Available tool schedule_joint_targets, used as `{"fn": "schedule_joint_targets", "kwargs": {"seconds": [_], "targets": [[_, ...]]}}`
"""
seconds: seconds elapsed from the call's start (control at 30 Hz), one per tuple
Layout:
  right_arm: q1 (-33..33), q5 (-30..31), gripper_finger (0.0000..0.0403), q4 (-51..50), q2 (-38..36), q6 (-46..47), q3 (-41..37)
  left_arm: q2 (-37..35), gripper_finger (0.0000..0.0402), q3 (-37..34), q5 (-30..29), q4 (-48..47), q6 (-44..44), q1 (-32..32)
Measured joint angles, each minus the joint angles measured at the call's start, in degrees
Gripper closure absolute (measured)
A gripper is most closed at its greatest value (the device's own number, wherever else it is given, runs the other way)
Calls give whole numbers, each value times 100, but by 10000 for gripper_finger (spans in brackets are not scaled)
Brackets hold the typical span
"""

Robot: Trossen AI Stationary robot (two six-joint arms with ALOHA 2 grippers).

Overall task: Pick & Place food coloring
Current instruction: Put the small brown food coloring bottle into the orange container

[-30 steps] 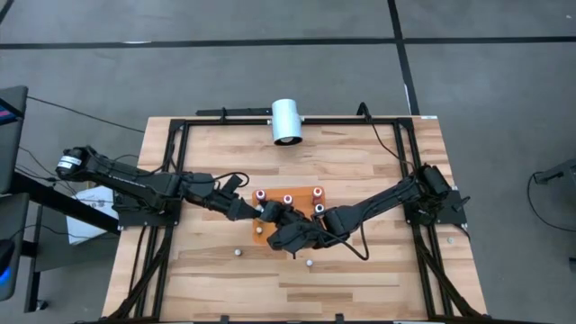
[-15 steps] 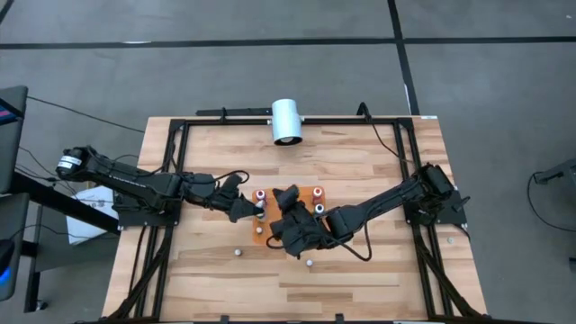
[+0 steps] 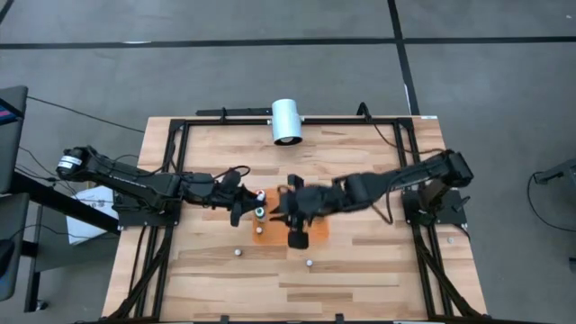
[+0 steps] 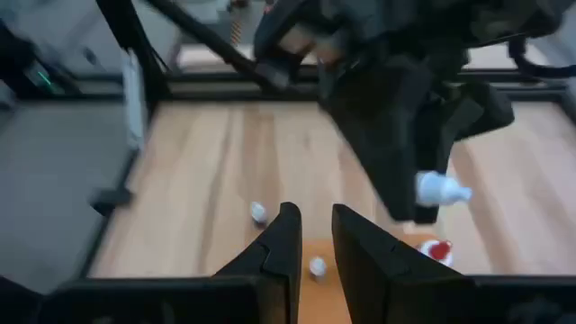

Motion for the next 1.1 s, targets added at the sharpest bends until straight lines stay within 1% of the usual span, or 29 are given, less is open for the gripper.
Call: {"fn": "schedule_joint_targets", "kwargs": {"seconds": [0.07, 0.23, 0.37, 0.47, 0.53, 0.63, 0.7, 0.8, 0.87, 0.97, 1.1], "targets": [[-168, -311, 347, 15, -93, 191, 2, 16, 324, 7, 1, 127, 217, -24], [-500, -792, 347, -20, -133, 704, 0, 99, 324, 16, 5, 119, 719, -222], [-683, -1135, 346, -24, -148, 867, 0, 95, 324, 16, -43, 112, 981, -353], [-771, -1339, 337, 23, -76, 893, 2, 95, 324, 16, -91, 108, 1045, -371], [-813, -1515, 323, -30, -39, 1036, -5, 95, 324, 16, -92, 108, 1086, -371], [-858, -1703, 291, 115, 109, 1202, 22, 95, 324, 14, -99, 110, 1146, -371], [-860, -1722, 266, 19, 174, 1202, -17, 95, 324, 14, -99, 103, 1184, -371], [-858, -1734, 232, 282, 298, 1178, 22, 95, 324, 14, -110, -6, 1195, -371], [-877, -1735, 213, 194, 298, 1176, -7, 95, 324, 14, -110, -51, 1195, -369], [-889, -1740, 193, 244, 287, 1178, -5, 93, 324, 14, -107, -56, 1196, -371], [-930, -1729, 183, 254, 287, 1176, -4, 93, 324, 14, -83, -59, 1195, -371]]}}
